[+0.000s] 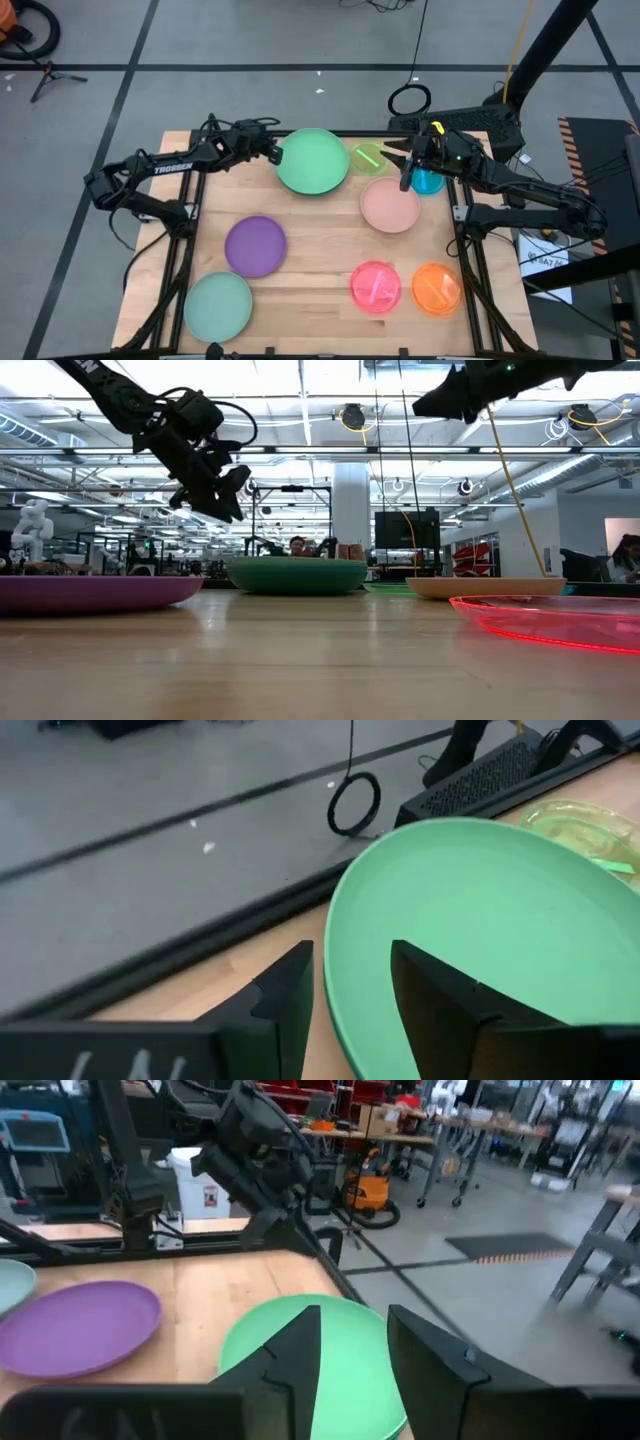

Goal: Stack plastic plates
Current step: Stack the light pink plate on top of the green plate

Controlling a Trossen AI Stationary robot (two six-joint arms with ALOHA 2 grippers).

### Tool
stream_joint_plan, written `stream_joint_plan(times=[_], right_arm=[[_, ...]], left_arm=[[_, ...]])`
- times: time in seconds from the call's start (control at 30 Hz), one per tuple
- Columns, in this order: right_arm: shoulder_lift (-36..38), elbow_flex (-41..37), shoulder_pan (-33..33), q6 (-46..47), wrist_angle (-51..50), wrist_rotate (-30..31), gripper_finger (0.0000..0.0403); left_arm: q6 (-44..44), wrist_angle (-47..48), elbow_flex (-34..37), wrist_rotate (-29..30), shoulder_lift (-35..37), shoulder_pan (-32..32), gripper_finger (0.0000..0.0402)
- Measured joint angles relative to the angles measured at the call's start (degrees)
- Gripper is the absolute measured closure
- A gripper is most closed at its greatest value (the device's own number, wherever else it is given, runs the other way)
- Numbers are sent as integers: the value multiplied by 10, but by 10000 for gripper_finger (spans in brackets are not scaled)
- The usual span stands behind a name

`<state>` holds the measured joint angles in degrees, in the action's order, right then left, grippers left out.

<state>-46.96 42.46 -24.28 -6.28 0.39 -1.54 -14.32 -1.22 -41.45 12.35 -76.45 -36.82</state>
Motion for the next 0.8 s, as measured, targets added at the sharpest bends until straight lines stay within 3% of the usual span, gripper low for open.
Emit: stream_joint_plan(times=[0.43,0.8], right_arm=[[0,0,0,131,-132,-2,289],[0,0,0,132,-154,-1,289]], left_arm=[[180,-1,0,-53,100,64,259],[213,-2,0,-80,155,104,259]])
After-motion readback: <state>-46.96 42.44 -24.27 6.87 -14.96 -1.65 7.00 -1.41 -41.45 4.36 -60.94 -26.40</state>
